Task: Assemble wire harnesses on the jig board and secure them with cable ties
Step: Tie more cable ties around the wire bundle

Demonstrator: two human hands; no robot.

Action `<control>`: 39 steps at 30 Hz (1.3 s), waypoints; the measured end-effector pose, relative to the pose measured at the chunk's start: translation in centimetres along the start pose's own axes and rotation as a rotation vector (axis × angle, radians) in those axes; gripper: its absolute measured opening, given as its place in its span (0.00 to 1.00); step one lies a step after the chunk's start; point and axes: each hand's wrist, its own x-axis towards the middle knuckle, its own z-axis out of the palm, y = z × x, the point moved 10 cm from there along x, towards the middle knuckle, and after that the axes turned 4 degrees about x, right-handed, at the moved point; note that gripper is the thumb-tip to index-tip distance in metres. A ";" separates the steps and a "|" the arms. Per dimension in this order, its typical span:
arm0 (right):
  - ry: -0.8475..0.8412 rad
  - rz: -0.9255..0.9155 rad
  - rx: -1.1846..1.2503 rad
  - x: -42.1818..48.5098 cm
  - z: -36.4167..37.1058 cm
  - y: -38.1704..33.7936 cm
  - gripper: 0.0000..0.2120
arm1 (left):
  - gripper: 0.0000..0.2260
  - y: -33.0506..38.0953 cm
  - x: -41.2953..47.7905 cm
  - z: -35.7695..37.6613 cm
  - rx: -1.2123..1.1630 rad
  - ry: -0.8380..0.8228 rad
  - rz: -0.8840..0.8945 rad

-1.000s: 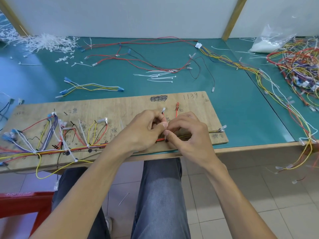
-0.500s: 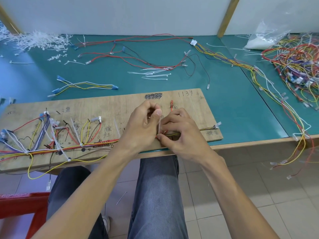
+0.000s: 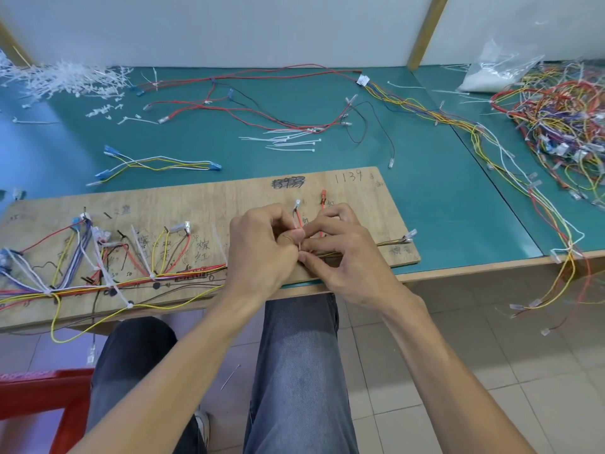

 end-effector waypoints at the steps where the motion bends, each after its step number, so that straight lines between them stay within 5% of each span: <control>1: 0.001 -0.013 -0.010 0.0 0.0 0.0 0.01 | 0.11 0.0 0.2 0.1 0.022 0.022 -0.012; 8: 0.007 -0.054 -0.059 0.0 0.3 0.0 0.02 | 0.09 0.7 0.2 -0.2 0.088 0.057 0.005; 11: 0.034 -0.053 -0.049 -0.3 0.0 0.2 0.01 | 0.05 1.9 -0.3 -0.2 0.401 -0.030 0.192; 13: 0.088 -0.051 -0.057 -0.4 -0.4 0.0 0.03 | 0.11 1.9 -0.8 -0.1 0.626 -0.111 0.254; 18: 0.199 0.043 -0.040 -0.7 -2.0 -0.2 0.19 | 0.15 2.9 -2.1 1.5 1.019 -0.211 0.401; 23: 0.300 0.074 -0.212 -1.8 -4.1 -1.2 0.10 | 0.11 4.5 -1.8 1.7 1.100 -0.219 0.478; 29: -0.093 0.309 -0.413 -3.5 -6.6 3.4 0.05 | 0.12 2.1 -1.4 0.9 0.997 -0.259 0.406; 39: -0.323 0.275 -0.450 -2.5 -5.9 4.7 0.05 | 0.09 2.8 -1.9 1.2 1.073 -0.235 0.389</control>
